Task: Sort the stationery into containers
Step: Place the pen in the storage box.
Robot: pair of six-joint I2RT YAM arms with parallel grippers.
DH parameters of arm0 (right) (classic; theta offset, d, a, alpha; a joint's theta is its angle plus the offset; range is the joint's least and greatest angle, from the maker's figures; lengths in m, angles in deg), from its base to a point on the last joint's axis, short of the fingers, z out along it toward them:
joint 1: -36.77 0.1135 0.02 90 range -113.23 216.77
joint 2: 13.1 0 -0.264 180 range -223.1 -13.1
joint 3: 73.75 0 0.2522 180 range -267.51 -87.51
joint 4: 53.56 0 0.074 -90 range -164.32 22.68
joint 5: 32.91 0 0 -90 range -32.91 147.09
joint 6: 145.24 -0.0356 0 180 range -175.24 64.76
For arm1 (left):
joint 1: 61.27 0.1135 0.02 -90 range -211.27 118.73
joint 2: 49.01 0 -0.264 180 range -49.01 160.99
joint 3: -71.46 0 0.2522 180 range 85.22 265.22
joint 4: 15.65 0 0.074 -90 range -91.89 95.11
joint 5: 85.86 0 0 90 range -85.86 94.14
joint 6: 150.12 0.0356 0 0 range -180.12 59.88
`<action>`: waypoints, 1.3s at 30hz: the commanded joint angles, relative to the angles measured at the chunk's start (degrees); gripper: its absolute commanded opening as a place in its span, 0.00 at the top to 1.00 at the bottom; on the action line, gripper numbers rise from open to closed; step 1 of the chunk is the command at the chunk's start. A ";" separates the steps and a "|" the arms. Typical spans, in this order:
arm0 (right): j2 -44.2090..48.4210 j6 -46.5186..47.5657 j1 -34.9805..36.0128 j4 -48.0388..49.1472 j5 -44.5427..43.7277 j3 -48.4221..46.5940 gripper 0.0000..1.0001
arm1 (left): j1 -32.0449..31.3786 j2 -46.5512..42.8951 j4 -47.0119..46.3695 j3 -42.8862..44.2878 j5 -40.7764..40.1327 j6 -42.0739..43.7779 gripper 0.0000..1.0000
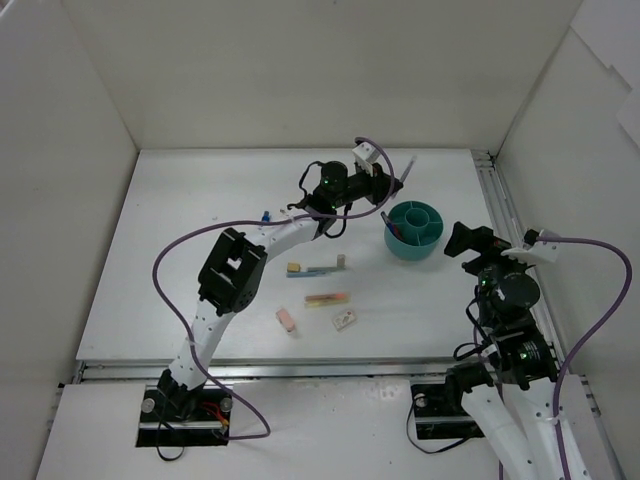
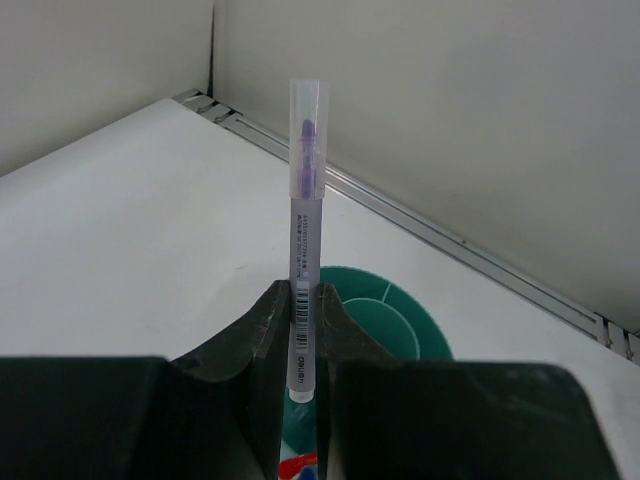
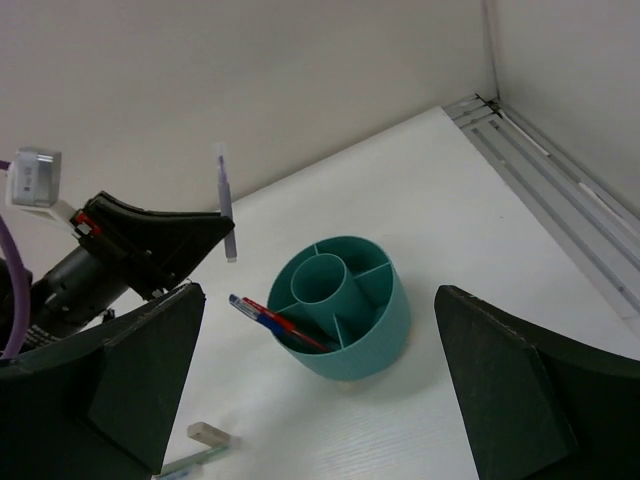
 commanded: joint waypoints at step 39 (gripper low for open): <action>-0.39 0.16 -0.41 -1.67 -2.41 1.02 0.02 | -5.38 3.66 -15.41 -7.37 -10.70 -5.03 1.00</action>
